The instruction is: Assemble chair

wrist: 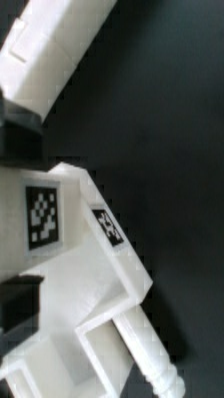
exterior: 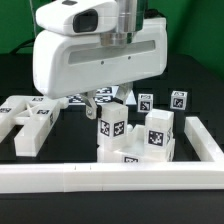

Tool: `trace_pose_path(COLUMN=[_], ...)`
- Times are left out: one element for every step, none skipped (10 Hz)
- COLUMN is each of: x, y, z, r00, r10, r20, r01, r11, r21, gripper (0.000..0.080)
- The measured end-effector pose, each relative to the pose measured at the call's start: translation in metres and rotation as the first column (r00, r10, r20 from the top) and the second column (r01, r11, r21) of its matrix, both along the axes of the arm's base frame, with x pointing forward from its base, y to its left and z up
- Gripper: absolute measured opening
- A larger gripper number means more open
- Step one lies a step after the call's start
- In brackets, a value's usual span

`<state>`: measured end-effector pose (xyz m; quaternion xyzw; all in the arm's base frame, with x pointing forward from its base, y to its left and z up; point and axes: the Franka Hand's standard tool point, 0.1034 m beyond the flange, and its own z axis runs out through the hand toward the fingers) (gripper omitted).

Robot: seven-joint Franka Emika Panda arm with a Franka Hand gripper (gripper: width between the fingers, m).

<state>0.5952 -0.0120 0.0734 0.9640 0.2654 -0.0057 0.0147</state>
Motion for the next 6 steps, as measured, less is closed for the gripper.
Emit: trace_pose_path(x=[0.0, -0.0003, -0.001, -0.0015, -0.0018, -0.0028], y=[0.0007, 0.0009, 0.0014, 0.0024, 0.0036, 0.0043], z=[0.0, -0.0001, -0.0001, -0.0002, -0.0004, -0.0004], r00=[0.993, 0.985, 0.958, 0.92, 0.86, 0.812], r10=[-0.114, -0.171, -0.287, -0.392, -0.511, -0.583], r20=[0.003, 0.004, 0.002, -0.002, -0.009, -0.019], r01=[0.114, 0.171, 0.287, 0.392, 0.511, 0.583], r11=[0.993, 0.985, 0.958, 0.92, 0.859, 0.812], r21=[0.002, 0.004, 0.008, 0.016, 0.029, 0.027], gripper=[0.0288, 0.0288, 0.0288, 0.0288, 0.0288, 0.0288])
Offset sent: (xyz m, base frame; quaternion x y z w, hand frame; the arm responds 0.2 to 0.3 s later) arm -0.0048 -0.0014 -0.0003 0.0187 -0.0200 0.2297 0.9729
